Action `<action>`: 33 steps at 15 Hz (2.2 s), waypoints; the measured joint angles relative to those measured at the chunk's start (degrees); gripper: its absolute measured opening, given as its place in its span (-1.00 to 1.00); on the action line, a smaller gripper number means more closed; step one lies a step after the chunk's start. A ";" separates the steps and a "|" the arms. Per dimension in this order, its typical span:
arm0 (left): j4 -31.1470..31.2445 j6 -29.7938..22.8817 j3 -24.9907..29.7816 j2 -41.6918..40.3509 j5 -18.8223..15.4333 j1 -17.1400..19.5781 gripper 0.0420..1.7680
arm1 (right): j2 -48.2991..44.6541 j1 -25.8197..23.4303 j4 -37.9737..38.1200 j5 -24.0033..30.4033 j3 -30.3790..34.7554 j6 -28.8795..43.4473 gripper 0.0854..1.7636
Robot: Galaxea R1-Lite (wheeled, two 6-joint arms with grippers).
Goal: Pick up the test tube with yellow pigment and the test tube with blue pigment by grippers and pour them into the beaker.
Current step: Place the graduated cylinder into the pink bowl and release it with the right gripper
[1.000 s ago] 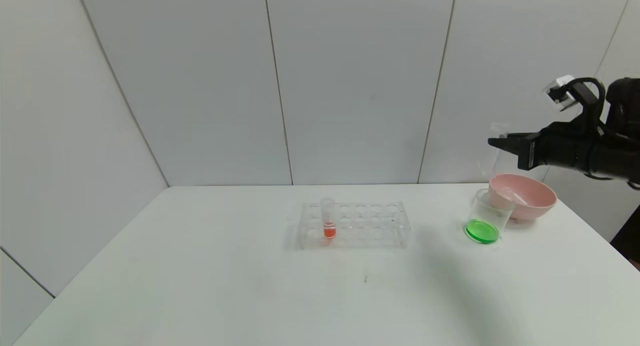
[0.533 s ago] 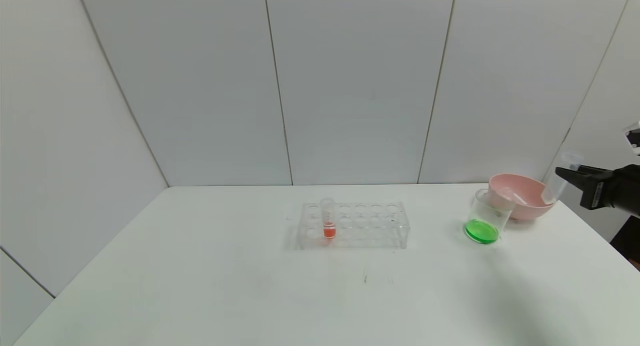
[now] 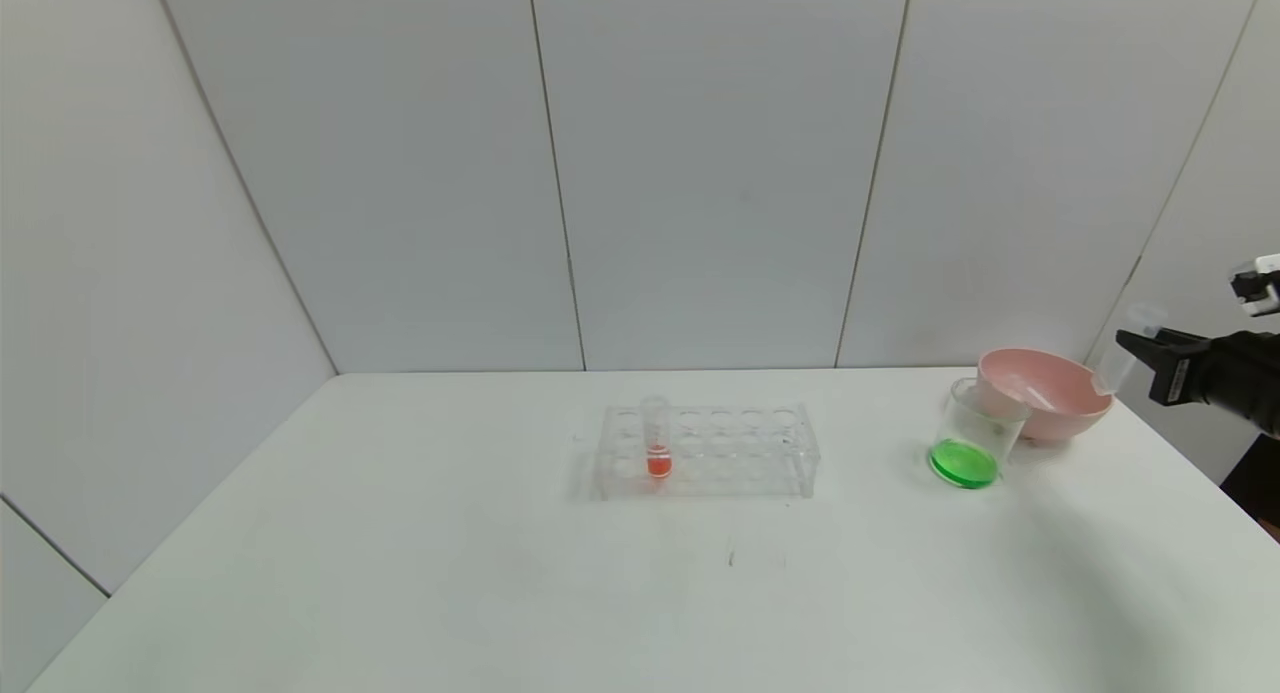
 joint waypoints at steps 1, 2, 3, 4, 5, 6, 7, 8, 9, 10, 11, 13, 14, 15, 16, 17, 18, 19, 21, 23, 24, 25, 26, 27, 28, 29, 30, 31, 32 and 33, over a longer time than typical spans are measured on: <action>0.00 0.02 0.00 0.00 0.00 0.00 1.00 | 2.60 0.68 -0.57 -1.78 -2.63 0.13 -0.51; 0.00 0.00 0.00 0.00 0.00 0.00 1.00 | 5.02 1.32 -0.87 -2.96 -5.36 0.43 -0.51; 0.00 0.00 0.00 0.00 0.02 0.00 1.00 | 7.47 1.80 -0.84 -3.67 -8.29 0.82 -0.51; -0.02 0.02 0.00 0.00 0.02 0.00 1.00 | 10.03 2.19 -0.79 -4.11 -11.61 1.26 -0.51; 0.00 0.00 0.00 0.00 0.02 0.00 1.00 | 12.30 2.44 -0.60 -4.30 -14.43 1.66 -0.51; 0.00 0.00 0.00 0.00 0.02 0.00 1.00 | 14.36 2.58 -0.38 -4.39 -16.84 2.27 -0.51; 0.00 0.00 0.00 0.00 0.00 0.00 1.00 | 16.10 2.78 -0.35 -4.50 -18.80 3.11 -0.51; 0.00 0.00 0.00 0.00 0.00 0.00 1.00 | 17.64 2.91 -0.32 -4.57 -20.22 3.56 -0.51; 0.00 0.02 0.00 0.00 0.02 0.00 1.00 | 18.70 3.06 -0.35 -4.58 -21.03 3.66 -0.51; 0.00 0.00 0.00 0.00 0.02 0.00 1.00 | 19.63 3.08 -0.40 -4.57 -21.71 3.72 -0.51; 0.00 0.00 0.00 0.00 0.00 0.00 1.00 | 20.32 3.11 -0.35 -4.57 -22.16 3.77 -0.51; 0.00 0.00 0.00 0.00 0.02 0.00 1.00 | 21.24 3.11 -0.43 -4.52 -22.67 3.77 -0.31; 0.00 0.00 0.00 0.00 0.00 0.00 1.00 | 21.48 3.11 -0.44 -4.47 -22.76 3.77 -0.16; 0.00 0.00 0.00 0.00 0.00 0.00 1.00 | 21.67 3.11 -0.43 -4.50 -22.93 3.77 -0.03; 0.00 0.00 0.00 0.00 0.02 0.00 1.00 | 21.78 3.11 -0.49 -4.50 -23.15 3.79 0.09; 0.00 0.00 0.00 0.00 -0.02 0.00 1.00 | 21.83 3.22 -0.54 -4.55 -23.37 3.83 0.19; 0.02 0.00 0.00 0.00 0.00 0.00 1.00 | 21.81 3.49 -0.38 -4.57 -23.59 3.90 0.28; 0.00 0.02 0.00 0.00 0.00 0.00 1.00 | 21.72 4.01 -0.32 -4.66 -23.87 4.05 0.36; 0.00 0.02 0.00 0.00 0.02 0.00 1.00 | 21.28 6.44 1.18 -7.78 -24.64 4.21 0.49; 0.00 0.00 0.00 0.00 0.00 0.00 1.00 | 20.08 10.50 4.02 -12.32 -25.84 6.18 0.59; 0.00 0.00 0.00 0.00 0.00 0.00 1.00 | 19.03 12.46 5.18 -13.49 -26.15 7.69 0.63; 0.00 0.00 0.00 0.00 0.00 0.00 1.00 | 17.65 14.32 6.06 -14.37 -25.93 8.86 0.67; 0.00 0.00 0.00 0.00 0.00 0.00 1.00 | 15.91 15.68 6.39 -14.87 -24.75 9.48 0.70; 0.00 0.00 0.00 0.00 0.00 0.00 1.00 | 13.63 16.66 6.50 -15.20 -22.63 9.97 0.73; 0.00 0.02 0.00 0.00 0.00 0.00 1.00 | 11.12 17.42 6.49 -15.40 -19.96 10.19 0.75; 0.00 0.00 0.00 0.00 0.02 0.05 1.00 | 8.17 18.02 6.44 -15.53 -16.88 10.41 0.77; 0.00 0.02 0.00 0.00 0.02 0.00 1.00 | 4.85 18.57 6.33 -15.62 -13.56 10.90 0.79; 0.00 0.02 0.00 0.00 0.02 0.00 1.00 | 0.85 19.04 6.28 -15.66 -9.91 11.64 0.81; 0.00 0.00 0.00 0.00 0.02 0.00 1.00 | -3.22 19.37 6.33 -15.66 -6.55 12.24 0.83; 0.00 0.00 0.00 0.00 0.02 0.00 1.00 | -7.55 19.59 6.44 -15.69 -3.13 12.74 0.84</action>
